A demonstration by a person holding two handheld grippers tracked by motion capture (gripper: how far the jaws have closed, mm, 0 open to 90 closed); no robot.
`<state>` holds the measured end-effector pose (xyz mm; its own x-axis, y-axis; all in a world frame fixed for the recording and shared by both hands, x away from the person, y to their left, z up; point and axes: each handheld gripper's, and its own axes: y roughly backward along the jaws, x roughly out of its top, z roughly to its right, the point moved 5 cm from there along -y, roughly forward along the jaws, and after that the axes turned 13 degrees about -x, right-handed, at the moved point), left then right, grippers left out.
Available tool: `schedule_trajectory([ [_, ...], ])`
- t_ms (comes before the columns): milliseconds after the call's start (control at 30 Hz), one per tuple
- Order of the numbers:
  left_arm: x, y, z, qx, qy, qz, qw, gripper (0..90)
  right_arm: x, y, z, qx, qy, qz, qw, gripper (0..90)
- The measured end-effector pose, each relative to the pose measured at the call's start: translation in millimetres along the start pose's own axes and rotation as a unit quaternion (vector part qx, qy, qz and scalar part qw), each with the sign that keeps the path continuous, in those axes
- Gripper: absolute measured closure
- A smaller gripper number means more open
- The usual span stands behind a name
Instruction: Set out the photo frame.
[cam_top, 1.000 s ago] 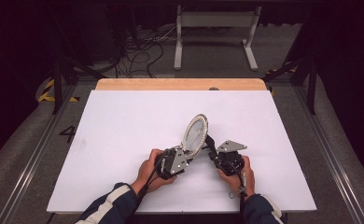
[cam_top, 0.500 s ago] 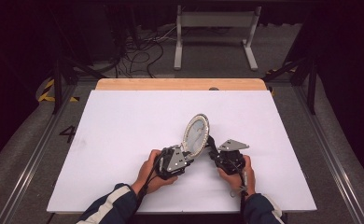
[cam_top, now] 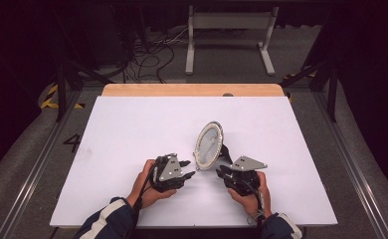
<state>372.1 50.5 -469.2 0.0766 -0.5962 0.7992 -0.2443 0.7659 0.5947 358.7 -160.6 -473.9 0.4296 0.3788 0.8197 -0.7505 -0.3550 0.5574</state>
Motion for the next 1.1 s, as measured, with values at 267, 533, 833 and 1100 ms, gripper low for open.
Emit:
schedule_trajectory([
  [267, -26.6, 23.2, -13.0, 0.019, 0.04, -0.002, 0.999, 46.7, 4.7, -2.8, -10.6, 0.022, -0.021, 0.02, 0.9993, 58.4],
  [533, -48.5, 48.6, -8.8, 0.034, 0.056, -0.004, 0.9978, 31.6, 11.1, -12.5, -20.7, 0.021, -0.036, 0.027, 0.9988, 51.5],
  [833, -64.6, 65.2, -3.2, 0.047, 0.078, -0.008, 0.9958, 19.3, 23.8, -24.5, -21.7, 0.009, -0.071, 0.045, 0.9964, 48.3],
  [1100, -68.0, 57.7, 1.7, 0.041, 0.075, -0.028, 0.9959, 18.5, 25.6, -36.1, -21.3, 0.008, -0.105, 0.051, 0.9931, 60.2],
])
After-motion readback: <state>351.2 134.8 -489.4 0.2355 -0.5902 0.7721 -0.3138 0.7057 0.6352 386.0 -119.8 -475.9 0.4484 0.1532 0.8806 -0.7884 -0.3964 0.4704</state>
